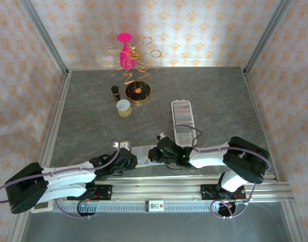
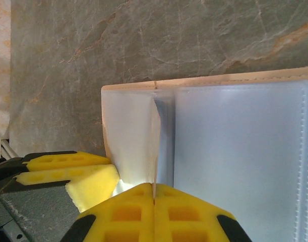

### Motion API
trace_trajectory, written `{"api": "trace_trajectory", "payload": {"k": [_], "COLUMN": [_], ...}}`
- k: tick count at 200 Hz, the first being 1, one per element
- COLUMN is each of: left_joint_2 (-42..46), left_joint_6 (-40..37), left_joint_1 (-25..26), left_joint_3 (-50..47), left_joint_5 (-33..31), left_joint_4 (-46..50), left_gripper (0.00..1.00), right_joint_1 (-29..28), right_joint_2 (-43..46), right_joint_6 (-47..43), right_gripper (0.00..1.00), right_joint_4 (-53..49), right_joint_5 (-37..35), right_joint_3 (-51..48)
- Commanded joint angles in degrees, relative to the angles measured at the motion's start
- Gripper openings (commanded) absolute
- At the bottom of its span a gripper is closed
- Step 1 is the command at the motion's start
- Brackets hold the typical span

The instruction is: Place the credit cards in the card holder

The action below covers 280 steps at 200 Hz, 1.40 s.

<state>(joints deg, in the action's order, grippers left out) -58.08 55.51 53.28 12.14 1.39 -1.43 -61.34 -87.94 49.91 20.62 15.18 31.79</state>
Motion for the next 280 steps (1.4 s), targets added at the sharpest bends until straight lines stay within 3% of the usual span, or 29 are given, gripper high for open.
{"api": "trace_trajectory", "payload": {"k": [1, 27, 76, 144, 183, 234, 280], "left_joint_2": [0.0, 0.6, 0.9, 0.1, 0.2, 1.5, 1.8], "left_joint_6": [0.5, 0.4, 0.7, 0.8, 0.7, 0.3, 0.8], "left_joint_1": [0.4, 0.5, 0.4, 0.4, 0.4, 0.5, 0.5], "left_joint_3": [-1.7, -1.8, -1.9, -2.2, -2.2, -2.2, -3.4], "left_joint_5": [-1.1, -1.8, -1.7, -1.0, -1.4, -1.8, -1.7], "left_joint_4": [1.7, 2.2, 2.3, 1.0, 0.9, 1.4, -0.5], "left_gripper": [0.15, 0.16, 0.16, 0.15, 0.15, 0.15, 0.15], "right_joint_1": [-0.5, -0.5, -0.5, -0.5, -0.8, -0.8, -1.5], "right_joint_2": [-1.4, -1.9, -1.5, -4.9, -5.6, -4.1, -5.4], "right_joint_6": [-1.1, -2.7, -4.9, -6.1, -7.4, -8.2, -6.9], "right_gripper": [0.02, 0.23, 0.29, 0.19, 0.19, 0.30, 0.17], "right_joint_4": [-1.1, -5.3, -12.1, -12.2, -11.7, -17.6, -15.6], "right_joint_5": [0.9, -0.6, -4.5, -1.8, -0.8, -5.8, -3.9], "right_joint_3": [1.6, 3.3, 5.6, 8.6, 10.0, 11.0, 11.0]}}
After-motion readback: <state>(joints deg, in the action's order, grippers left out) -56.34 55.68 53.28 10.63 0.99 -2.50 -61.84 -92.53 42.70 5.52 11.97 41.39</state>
